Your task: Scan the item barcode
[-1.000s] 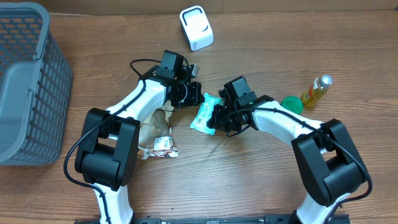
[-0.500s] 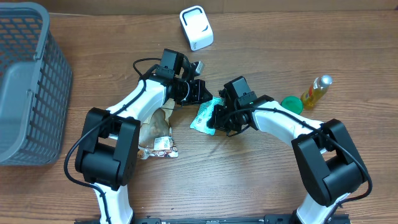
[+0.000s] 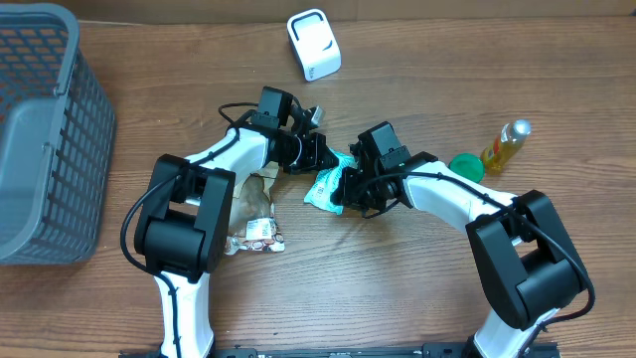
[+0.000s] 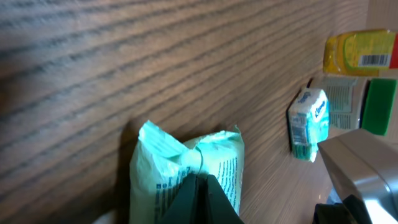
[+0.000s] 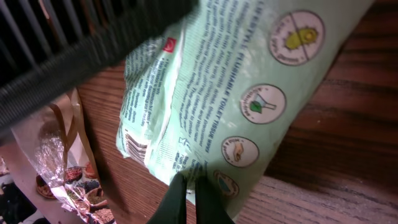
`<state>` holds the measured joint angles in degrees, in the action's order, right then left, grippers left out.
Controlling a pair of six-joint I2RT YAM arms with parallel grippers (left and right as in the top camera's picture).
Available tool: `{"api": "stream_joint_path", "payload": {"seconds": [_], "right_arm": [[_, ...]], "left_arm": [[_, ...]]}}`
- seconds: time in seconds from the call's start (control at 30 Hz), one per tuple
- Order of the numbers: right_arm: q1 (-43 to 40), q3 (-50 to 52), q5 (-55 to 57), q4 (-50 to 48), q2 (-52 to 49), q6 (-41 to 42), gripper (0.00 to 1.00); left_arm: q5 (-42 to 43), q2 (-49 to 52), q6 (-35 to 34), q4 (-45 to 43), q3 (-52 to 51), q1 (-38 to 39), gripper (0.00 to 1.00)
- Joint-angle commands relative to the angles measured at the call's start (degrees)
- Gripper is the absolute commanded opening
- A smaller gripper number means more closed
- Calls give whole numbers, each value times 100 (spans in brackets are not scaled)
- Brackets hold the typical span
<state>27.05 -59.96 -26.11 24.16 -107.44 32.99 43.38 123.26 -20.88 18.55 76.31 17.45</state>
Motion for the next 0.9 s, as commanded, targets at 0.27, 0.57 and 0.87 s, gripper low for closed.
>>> {"api": "stream_joint_path", "payload": {"seconds": [0.27, 0.57, 0.87], "right_arm": [[0, 50, 61, 33, -20, 17, 4], [0, 48, -4, -243, -17, 7, 20], [-249, -562, -826, -570, 48, -308, 31]], "left_arm": [[-13, 304, 190, 907, 1099, -691, 4], [-46, 304, 922, 3014, 1878, -656, 4], [-662, 299, 1167, 3488, 1921, -656, 4]]}}
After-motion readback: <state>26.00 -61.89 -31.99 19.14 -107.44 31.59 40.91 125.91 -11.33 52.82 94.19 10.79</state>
